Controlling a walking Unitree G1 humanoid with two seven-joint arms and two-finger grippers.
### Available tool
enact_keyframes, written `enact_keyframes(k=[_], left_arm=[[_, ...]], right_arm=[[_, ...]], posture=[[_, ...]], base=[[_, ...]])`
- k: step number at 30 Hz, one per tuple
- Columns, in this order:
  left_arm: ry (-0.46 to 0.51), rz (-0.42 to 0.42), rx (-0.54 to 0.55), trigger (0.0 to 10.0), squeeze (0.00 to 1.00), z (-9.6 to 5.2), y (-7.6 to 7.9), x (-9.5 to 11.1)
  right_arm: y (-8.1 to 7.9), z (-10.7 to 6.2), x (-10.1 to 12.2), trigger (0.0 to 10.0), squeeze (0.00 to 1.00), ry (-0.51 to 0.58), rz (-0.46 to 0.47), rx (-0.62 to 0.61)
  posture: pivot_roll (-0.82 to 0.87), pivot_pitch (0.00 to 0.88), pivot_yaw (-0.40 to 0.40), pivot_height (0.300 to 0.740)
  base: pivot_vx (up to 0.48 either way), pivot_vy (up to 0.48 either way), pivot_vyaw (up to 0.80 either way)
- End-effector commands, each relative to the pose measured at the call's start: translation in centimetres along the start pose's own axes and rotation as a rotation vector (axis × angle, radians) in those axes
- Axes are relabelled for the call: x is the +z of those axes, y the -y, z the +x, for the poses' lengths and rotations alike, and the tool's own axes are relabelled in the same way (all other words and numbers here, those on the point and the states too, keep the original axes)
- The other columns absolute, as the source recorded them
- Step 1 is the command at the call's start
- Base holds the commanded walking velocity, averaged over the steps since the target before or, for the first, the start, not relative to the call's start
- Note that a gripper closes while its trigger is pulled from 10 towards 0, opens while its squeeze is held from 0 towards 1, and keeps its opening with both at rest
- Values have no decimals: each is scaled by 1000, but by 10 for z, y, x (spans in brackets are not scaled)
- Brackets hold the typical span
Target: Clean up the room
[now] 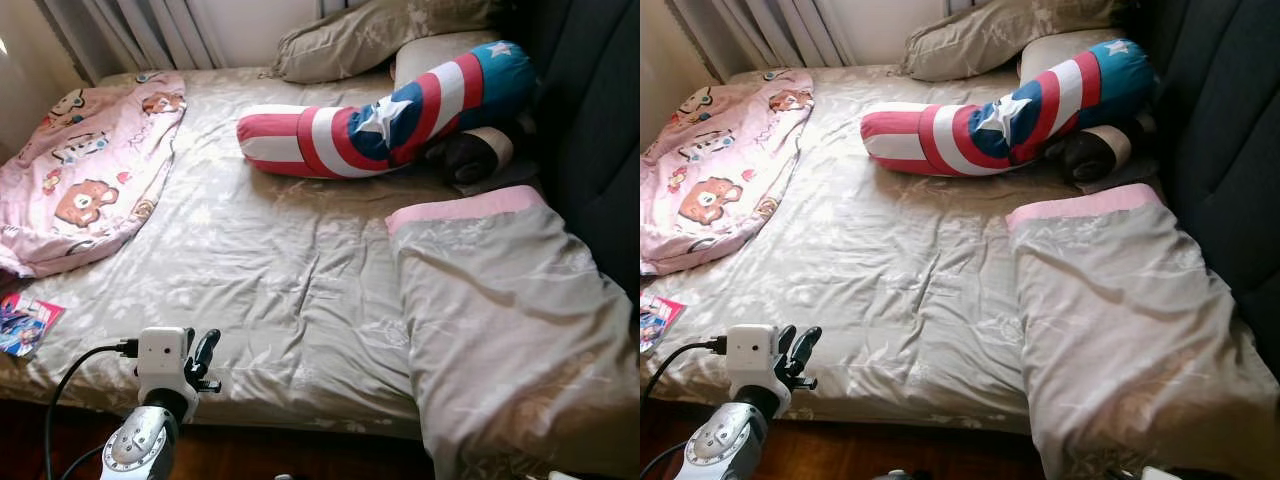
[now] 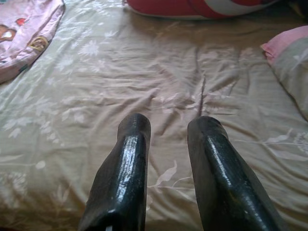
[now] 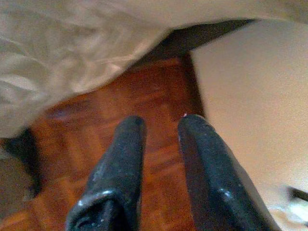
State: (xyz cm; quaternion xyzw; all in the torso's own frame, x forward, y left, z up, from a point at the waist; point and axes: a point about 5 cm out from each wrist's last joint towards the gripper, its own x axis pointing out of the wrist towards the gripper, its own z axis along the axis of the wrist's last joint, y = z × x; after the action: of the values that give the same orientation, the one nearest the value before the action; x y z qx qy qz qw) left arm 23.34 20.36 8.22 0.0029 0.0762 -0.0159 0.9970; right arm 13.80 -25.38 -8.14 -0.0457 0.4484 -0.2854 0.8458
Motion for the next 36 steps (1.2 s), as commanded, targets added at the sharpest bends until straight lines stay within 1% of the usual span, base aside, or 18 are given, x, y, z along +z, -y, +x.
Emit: enact_keyframes(k=[1, 2, 4, 5, 6, 7, 8, 9, 12, 16, 18, 20, 21, 24, 28, 31, 34, 36], left_arm=[[-12, 16, 23, 10000, 0, -2, -7, -4], [-11, 16, 25, 10000, 0, -2, -6, -4], [-10, 18, 26, 10000, 0, -3, -7, -3], [-10, 18, 26, 10000, 0, -3, -7, -3], [-9, 19, 27, 10000, 0, -4, -8, -3], [-9, 19, 27, 10000, 0, -4, -8, -3], [-9, 21, 31, 10000, 0, -5, -9, -2], [-9, 21, 31, 10000, 0, -5, -9, -2], [-13, 28, 40, 10000, 0, -10, -12, -2], [-17, 30, 43, 10000, 0, -15, -12, -3], [-19, 31, 46, 10000, 0, -17, -12, -3], [-27, 32, 52, 10000, 0, -21, -13, -4], [-27, 32, 52, 10000, 0, -21, -13, -4], [-31, 35, 53, 10000, 0, -24, -14, -4], [-38, 38, 58, 10000, 0, -28, -15, -3], [-43, 42, 66, 10000, 0, -29, -16, -3], [-47, 42, 70, 10000, 0, -30, -16, -4], [-50, 41, 70, 10000, 0, -30, -16, -4]], right_arm=[[-8, 0, -1, 10000, 0, -34, -18, 35], [-21, 2, 13, 10000, 0, -29, -46, 96], [-30, 2, 23, 10000, 0, -15, -75, 132], [-30, 2, 23, 10000, 0, -15, -75, 132], [-35, 2, 27, 10000, 0, -12, -80, 158], [-35, 2, 27, 10000, 0, -12, -80, 158], [-42, 1, 32, 10000, 0, -15, -99, 198], [-42, 1, 32, 10000, 0, -15, -99, 198], [-57, -2, 38, 10000, 0, -29, -167, 269], [-60, -3, 37, 10000, 0, -45, -178, 282], [-68, -6, 34, 10000, 0, -61, -198, 337], [-80, -11, 33, 10000, 0, -64, -201, 409], [-80, -11, 33, 10000, 0, -64, -201, 409], [-86, -13, 38, 10000, 0, -49, -202, 437], [-104, -19, 67, 10000, 0, 33, -147, 509], [-110, -20, 88, 10000, 0, 93, -158, 511], [-107, -19, 99, 10000, 0, 123, -169, 478], [-104, -18, 104, 10000, 0, 143, -133, 461]], posture=[[133, 134, 86, 740], [142, 134, 87, 740], [147, 136, 87, 740], [147, 136, 87, 740], [152, 139, 88, 740], [152, 139, 88, 740], [158, 145, 88, 740], [158, 145, 88, 740], [171, 157, 87, 740], [186, 173, 84, 740], [190, 179, 86, 740], [196, 192, 87, 740], [196, 192, 87, 740], [201, 200, 90, 740], [208, 209, 91, 740], [211, 211, 90, 740], [210, 212, 91, 740], [204, 206, 91, 740]], base=[[0, 0, 0], [0, 0, 0], [0, 0, 0], [0, 0, 0], [0, 0, 0], [0, 0, 0], [0, 0, 0], [0, 0, 0], [0, 0, 0], [0, 0, 0], [0, 0, 0], [0, 0, 0], [0, 0, 0], [0, 0, 0], [0, 0, 0], [0, 0, 0], [0, 0, 0], [0, 0, 0]])
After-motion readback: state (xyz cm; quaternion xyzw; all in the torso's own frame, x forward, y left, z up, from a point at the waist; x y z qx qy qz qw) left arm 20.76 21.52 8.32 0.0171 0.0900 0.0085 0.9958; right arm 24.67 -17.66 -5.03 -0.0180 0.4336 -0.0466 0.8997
